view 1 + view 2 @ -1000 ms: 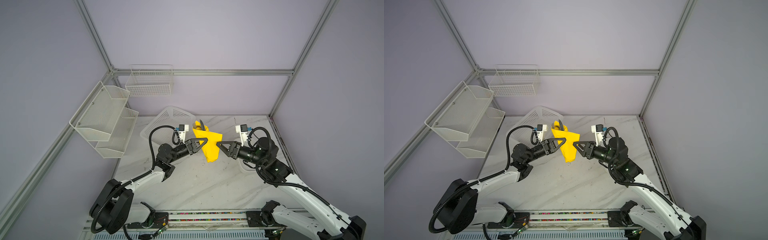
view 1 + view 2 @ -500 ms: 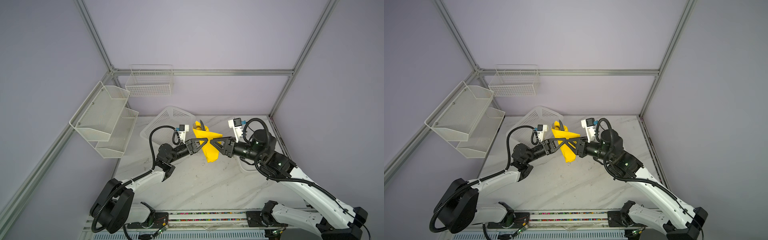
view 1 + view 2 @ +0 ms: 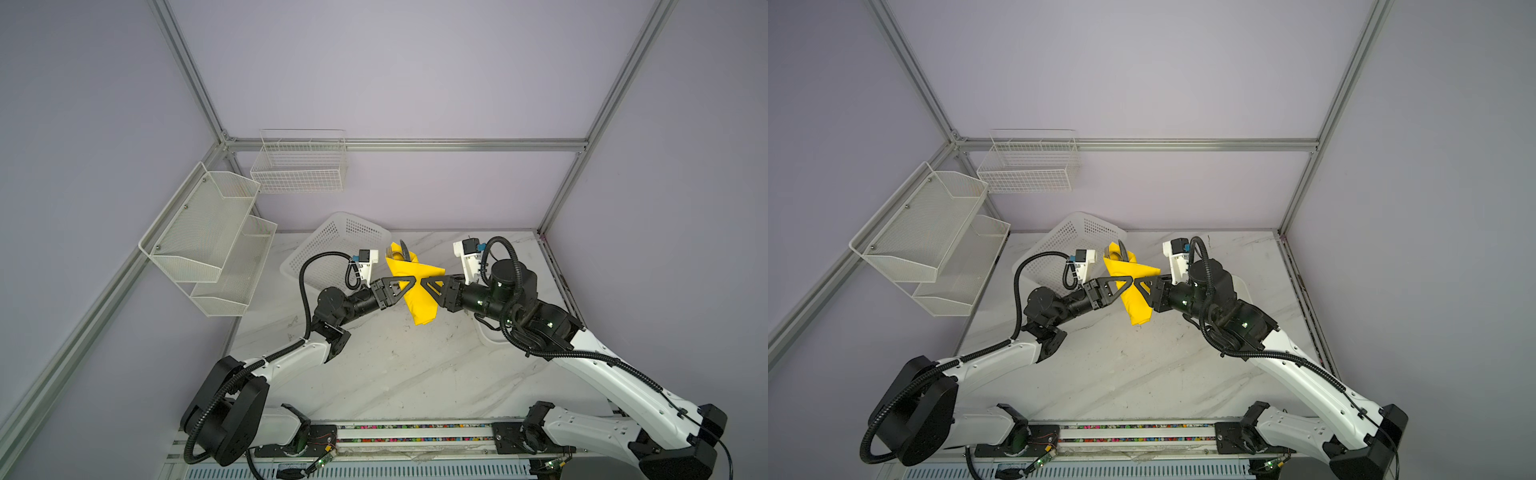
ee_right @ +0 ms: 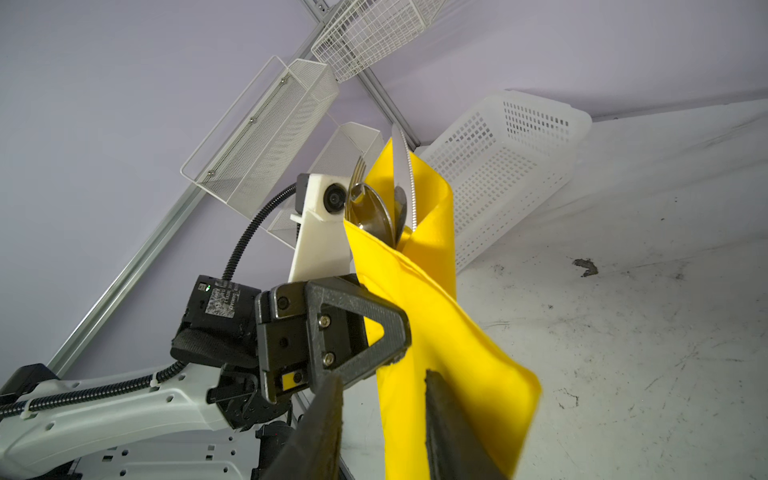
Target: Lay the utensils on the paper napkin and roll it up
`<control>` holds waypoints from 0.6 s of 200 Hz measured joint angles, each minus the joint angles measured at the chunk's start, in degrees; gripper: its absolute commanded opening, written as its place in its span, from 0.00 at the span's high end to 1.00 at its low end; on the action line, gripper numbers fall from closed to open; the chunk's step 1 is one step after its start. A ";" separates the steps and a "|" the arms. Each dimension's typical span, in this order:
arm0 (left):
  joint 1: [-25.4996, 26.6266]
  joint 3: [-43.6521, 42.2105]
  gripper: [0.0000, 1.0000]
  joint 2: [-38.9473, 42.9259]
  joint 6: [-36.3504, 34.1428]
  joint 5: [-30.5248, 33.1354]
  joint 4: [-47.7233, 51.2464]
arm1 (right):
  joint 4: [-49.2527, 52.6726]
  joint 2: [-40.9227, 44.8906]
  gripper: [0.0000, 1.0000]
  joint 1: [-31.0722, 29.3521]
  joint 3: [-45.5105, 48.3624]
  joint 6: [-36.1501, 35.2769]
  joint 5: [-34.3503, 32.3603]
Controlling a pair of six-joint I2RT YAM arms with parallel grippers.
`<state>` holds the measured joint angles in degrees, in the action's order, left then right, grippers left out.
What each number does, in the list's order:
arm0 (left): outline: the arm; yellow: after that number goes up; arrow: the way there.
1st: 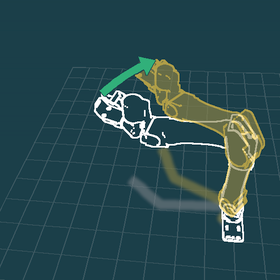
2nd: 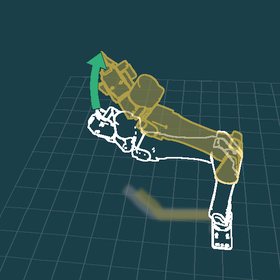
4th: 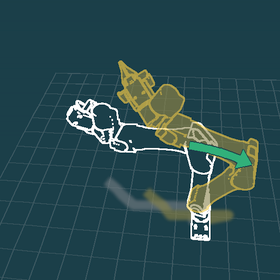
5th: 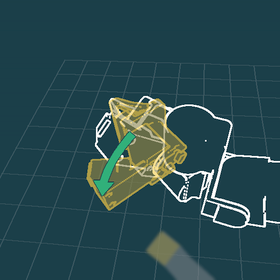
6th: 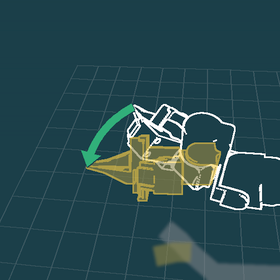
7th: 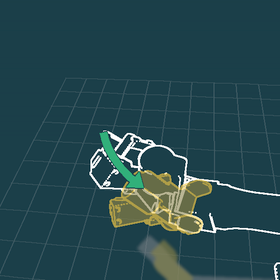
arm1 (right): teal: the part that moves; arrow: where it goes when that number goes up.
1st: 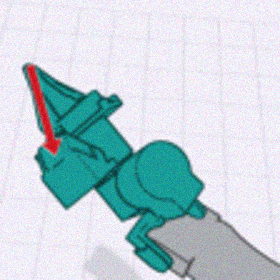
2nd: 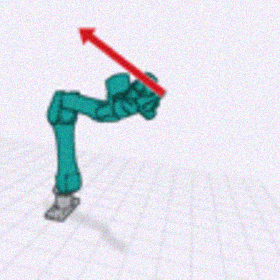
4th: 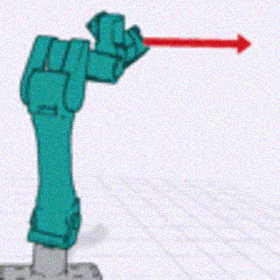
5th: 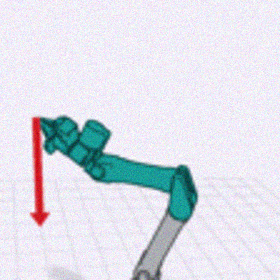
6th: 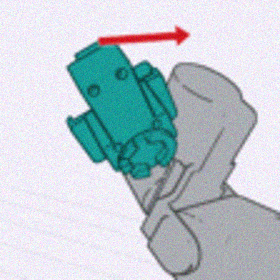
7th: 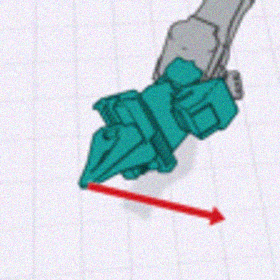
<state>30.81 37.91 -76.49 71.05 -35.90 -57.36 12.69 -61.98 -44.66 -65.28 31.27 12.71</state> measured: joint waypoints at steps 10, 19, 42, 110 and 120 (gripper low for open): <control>0.00 0.00 0.89 0.00 0.11 -0.09 0.00 | 0.02 -0.02 0.65 0.00 0.31 0.15 -0.46; 0.00 0.00 0.89 0.00 0.20 -0.13 0.00 | 0.02 -0.22 0.65 0.00 0.44 0.22 -0.85; 0.00 0.00 0.89 0.00 0.35 -0.37 0.00 | -0.09 -0.98 0.64 0.00 0.72 0.44 -0.87; 0.00 0.00 0.89 0.00 1.31 -1.46 -0.15 | -0.48 -1.38 0.64 0.00 2.32 1.22 -0.83; 0.00 0.00 0.89 0.00 1.36 -1.49 -0.15 | -0.48 -1.38 0.64 0.00 2.32 1.25 -0.72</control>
<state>30.81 37.91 -76.49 72.40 -37.39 -57.52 12.21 -63.35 -44.66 -62.96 32.51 11.99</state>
